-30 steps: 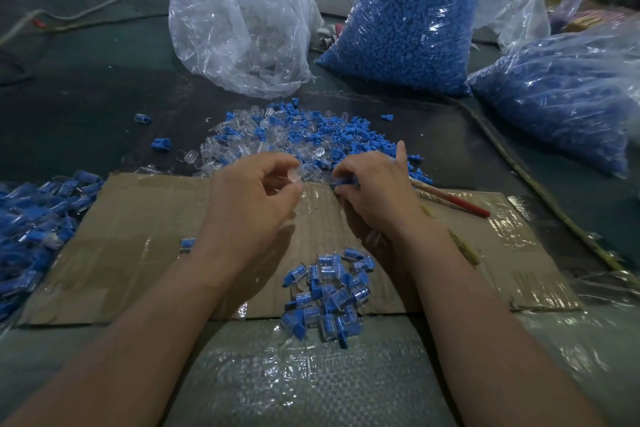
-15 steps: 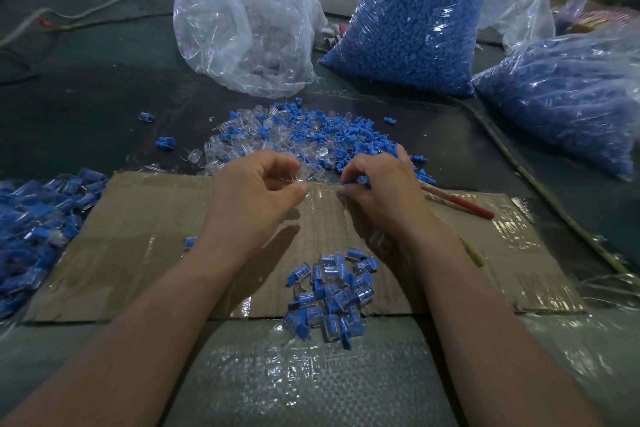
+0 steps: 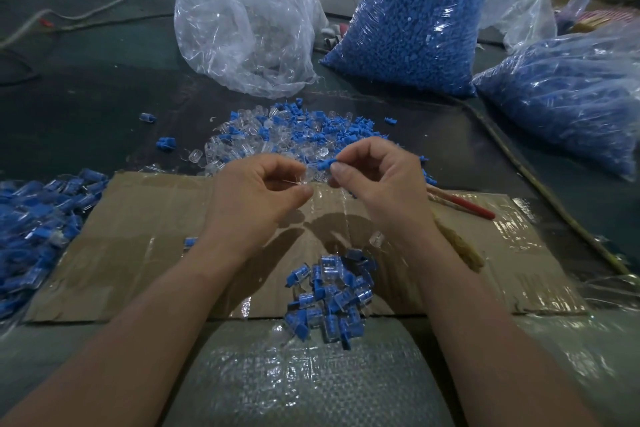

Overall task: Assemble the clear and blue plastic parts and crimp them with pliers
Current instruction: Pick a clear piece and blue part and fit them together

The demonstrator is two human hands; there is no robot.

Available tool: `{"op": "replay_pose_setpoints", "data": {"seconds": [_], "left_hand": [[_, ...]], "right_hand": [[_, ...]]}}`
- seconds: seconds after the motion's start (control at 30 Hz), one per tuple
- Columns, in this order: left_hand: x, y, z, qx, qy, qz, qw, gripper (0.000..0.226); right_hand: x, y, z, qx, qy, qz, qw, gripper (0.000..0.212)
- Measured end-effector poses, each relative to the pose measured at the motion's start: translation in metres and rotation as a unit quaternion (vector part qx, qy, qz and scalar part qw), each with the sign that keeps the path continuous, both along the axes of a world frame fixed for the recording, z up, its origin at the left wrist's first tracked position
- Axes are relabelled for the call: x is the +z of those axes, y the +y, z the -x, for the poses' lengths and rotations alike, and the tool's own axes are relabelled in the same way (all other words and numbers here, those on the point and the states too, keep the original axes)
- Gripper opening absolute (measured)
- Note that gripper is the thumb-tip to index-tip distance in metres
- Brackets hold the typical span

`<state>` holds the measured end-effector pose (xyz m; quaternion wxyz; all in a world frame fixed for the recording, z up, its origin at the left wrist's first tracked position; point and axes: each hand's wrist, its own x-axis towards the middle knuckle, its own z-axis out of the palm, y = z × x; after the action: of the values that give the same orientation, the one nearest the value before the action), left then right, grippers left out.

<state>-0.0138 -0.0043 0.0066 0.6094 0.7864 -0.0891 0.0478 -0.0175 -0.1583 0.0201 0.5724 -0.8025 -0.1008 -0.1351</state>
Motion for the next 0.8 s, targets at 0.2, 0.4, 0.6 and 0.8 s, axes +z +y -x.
{"op": "replay_pose_setpoints", "data": {"seconds": [0.2,0.4,0.6,0.8], "left_hand": [[0.0012,-0.0011,0.0014,-0.006,-0.028,-0.011,1.000,0.029],[0.0020,-0.0032,0.0048,-0.015,-0.065,-0.027,0.997,0.034],[0.0011,-0.0021,0.0035,-0.021,-0.070,-0.041,0.997,0.036],[0.0016,-0.0001,0.0023,-0.021,-0.027,0.000,0.999,0.035]], "right_hand": [[-0.0063,0.0061,-0.0004,-0.005,-0.012,0.070,0.997,0.030],[-0.0082,0.0055,-0.0005,-0.032,-0.029,0.137,0.990,0.025],[-0.0088,0.0034,0.0002,0.021,0.024,0.171,0.985,0.024],[-0.0064,0.0022,0.0010,0.021,0.015,0.115,0.993,0.022]]}}
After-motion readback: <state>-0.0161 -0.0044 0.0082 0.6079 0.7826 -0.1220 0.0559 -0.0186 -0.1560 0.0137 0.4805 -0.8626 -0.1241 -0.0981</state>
